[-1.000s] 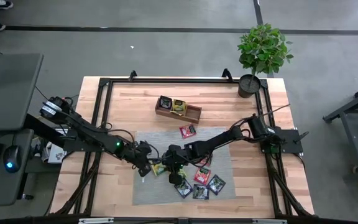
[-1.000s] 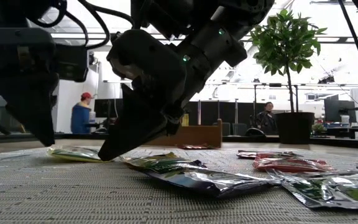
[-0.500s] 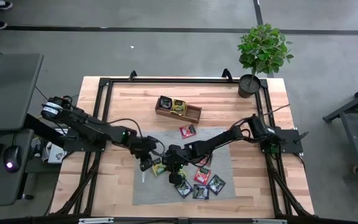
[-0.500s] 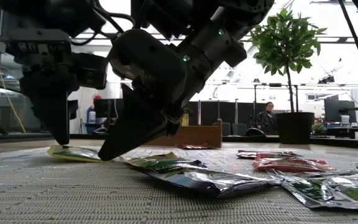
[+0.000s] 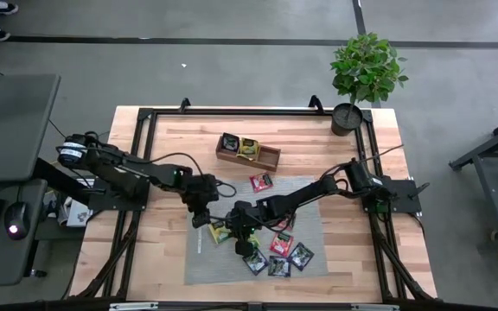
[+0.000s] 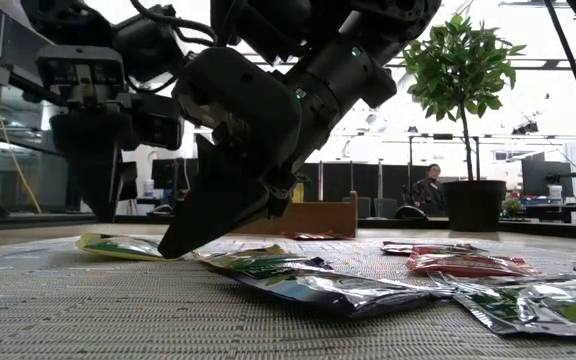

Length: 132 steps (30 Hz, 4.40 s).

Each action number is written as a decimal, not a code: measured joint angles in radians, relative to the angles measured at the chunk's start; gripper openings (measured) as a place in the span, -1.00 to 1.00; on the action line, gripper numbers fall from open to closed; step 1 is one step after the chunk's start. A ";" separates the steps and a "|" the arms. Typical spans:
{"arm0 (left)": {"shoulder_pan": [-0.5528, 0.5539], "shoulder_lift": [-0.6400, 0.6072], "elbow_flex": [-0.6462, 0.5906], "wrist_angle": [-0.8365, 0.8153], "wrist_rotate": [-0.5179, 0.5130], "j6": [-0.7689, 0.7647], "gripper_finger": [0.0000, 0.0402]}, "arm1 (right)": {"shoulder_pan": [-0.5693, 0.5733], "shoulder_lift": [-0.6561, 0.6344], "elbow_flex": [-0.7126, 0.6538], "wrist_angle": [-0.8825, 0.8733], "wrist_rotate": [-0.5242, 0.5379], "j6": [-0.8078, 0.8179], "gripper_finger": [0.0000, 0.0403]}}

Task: Pick & Place Tea
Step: Put the yellow tea bag into the middle section of the wooden organizer

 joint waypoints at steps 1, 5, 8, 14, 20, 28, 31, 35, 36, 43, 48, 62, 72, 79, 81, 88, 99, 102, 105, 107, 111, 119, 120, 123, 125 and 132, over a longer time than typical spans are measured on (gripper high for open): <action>0.013 0.000 0.000 0.000 0.013 0.008 -0.52 | 0.000 0.000 0.000 0.000 0.000 0.000 -1.00; 0.057 0.000 0.000 0.000 0.096 0.048 -0.52 | 0.000 0.000 0.000 -0.001 0.001 0.000 -1.00; 0.083 0.002 0.000 0.000 0.146 0.064 -0.52 | 0.001 0.000 0.000 -0.002 0.008 0.000 -1.00; 0.131 0.016 -0.001 0.002 0.203 0.084 -0.52 | 0.001 0.000 -0.001 -0.002 0.011 0.000 -1.00; 0.141 0.017 -0.001 0.000 0.208 0.097 -0.52 | 0.001 0.000 -0.001 -0.003 0.021 0.000 -1.00; 0.130 0.018 -0.001 -0.016 0.202 0.106 -0.52 | 0.002 0.000 -0.001 -0.009 0.032 0.000 -1.00; 0.116 0.018 -0.001 -0.017 0.168 0.107 -0.48 | 0.001 0.000 -0.001 -0.018 0.033 0.000 -1.00; 0.089 0.018 -0.001 -0.024 0.121 0.107 -0.30 | 0.001 0.000 -0.001 -0.021 0.034 0.000 -1.00; 0.081 0.018 -0.001 -0.023 0.113 0.105 -0.24 | 0.001 0.000 -0.001 -0.021 0.034 0.000 -1.00; 0.073 0.018 -0.001 -0.022 0.089 0.054 0.08 | 0.001 0.000 -0.001 -0.023 0.034 -0.003 -1.00; 0.073 0.019 0.000 -0.020 0.054 0.014 0.12 | 0.001 0.000 -0.001 -0.023 0.040 -0.011 -1.00; 0.044 0.146 0.004 0.123 0.166 -0.078 0.12 | 0.001 0.000 -0.001 -0.026 0.053 -0.019 -1.00; 0.040 0.149 0.001 0.111 0.231 -0.078 0.12 | 0.001 0.000 -0.001 -0.026 0.053 -0.019 -1.00; 0.039 0.150 0.017 0.107 0.276 -0.070 0.12 | 0.001 0.000 -0.001 -0.025 0.054 -0.019 -1.00; 0.039 0.150 0.031 0.110 0.286 -0.059 0.12 | 0.000 0.000 -0.001 -0.024 0.054 -0.019 -1.00; 0.040 0.150 0.056 0.108 0.231 -0.053 0.12 | -0.001 0.000 -0.001 -0.024 0.056 -0.019 -1.00; 0.040 0.148 0.056 0.035 0.171 -0.053 0.12 | -0.001 0.000 -0.001 -0.023 0.056 -0.019 -1.00; 0.040 0.148 0.056 0.014 0.182 -0.053 0.12 | -0.001 0.000 -0.001 -0.023 0.055 -0.019 -1.00; 0.040 0.148 0.056 0.027 0.209 -0.054 0.12 | -0.001 0.000 -0.001 -0.023 0.055 -0.019 -1.00; 0.040 0.148 0.056 0.030 0.209 -0.057 0.12 | -0.001 0.000 -0.001 -0.023 0.055 -0.023 -1.00; 0.039 0.148 0.056 0.029 0.219 -0.071 0.12 | -0.001 0.000 -0.001 -0.023 0.057 -0.026 -1.00; -0.005 0.148 0.056 0.031 0.203 -0.076 0.12 | -0.002 0.000 -0.001 -0.007 0.060 -0.045 -1.00; -0.010 0.148 0.056 0.030 0.191 -0.076 0.12 | -0.002 0.001 -0.001 -0.004 0.060 -0.047 -1.00; -0.015 0.148 0.056 0.030 0.158 -0.079 0.12 | -0.002 0.001 -0.001 -0.001 0.061 -0.047 -1.00; -0.012 0.148 0.056 0.030 0.154 -0.080 0.12 | -0.002 0.001 -0.001 0.000 0.061 -0.047 -1.00; -0.014 0.148 0.056 0.078 0.182 -0.096 0.12 | -0.002 0.001 -0.002 0.009 0.061 -0.055 -1.00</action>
